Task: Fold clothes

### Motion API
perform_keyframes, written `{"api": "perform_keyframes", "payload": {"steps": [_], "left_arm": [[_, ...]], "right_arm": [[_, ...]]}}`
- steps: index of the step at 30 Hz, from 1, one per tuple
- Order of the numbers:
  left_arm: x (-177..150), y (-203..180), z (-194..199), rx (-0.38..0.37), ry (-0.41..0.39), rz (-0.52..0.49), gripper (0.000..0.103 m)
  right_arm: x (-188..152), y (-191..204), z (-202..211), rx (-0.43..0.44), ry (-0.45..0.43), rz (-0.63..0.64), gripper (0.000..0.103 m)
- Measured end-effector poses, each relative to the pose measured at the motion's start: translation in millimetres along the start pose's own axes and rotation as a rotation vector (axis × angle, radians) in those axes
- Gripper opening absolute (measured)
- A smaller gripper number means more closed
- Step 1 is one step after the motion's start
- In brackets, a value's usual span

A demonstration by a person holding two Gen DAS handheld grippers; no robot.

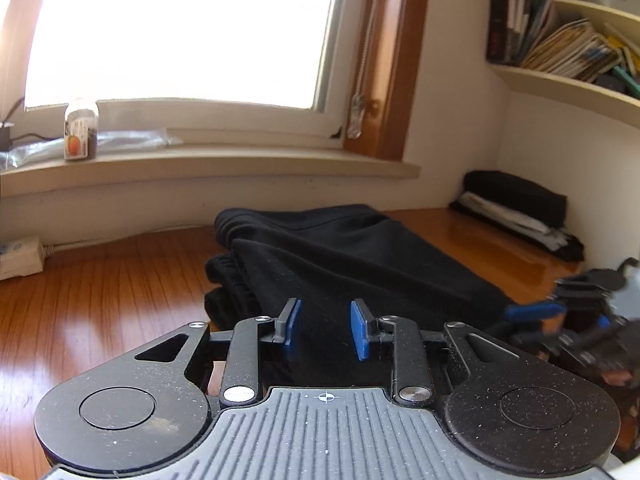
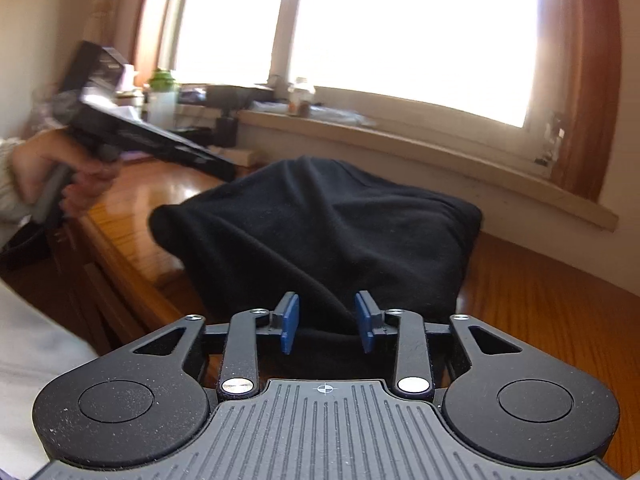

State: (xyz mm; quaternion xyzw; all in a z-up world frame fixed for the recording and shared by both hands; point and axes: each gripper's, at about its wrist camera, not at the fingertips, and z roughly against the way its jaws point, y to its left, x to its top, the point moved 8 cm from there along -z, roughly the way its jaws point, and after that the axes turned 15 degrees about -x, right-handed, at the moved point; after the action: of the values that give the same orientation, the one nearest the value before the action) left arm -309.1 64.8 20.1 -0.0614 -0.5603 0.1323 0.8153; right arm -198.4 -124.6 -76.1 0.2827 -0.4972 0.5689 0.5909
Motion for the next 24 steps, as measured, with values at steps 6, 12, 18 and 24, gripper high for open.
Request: {"api": "perform_keyframes", "payload": {"steps": [6,12,18,24], "left_arm": [[-8.4,0.2,-23.6,0.022,0.069,-0.015,0.030],[-17.8,4.3,-27.6,0.024,0.070,-0.004,0.030],[-18.7,-0.9,-32.0,0.032,0.091,0.004,0.030],[-11.7,-24.7,-35.9,-0.104,0.107,0.050,0.032]], "right_arm": [[-6.2,5.4,-6.5,0.006,-0.003,0.056,0.042],[-5.9,15.9,-7.2,-0.003,-0.023,0.093,0.047],[-14.6,23.2,-7.7,-0.041,-0.021,0.202,0.048],[-23.6,-24.0,-24.2,-0.235,0.061,0.279,0.047]]}}
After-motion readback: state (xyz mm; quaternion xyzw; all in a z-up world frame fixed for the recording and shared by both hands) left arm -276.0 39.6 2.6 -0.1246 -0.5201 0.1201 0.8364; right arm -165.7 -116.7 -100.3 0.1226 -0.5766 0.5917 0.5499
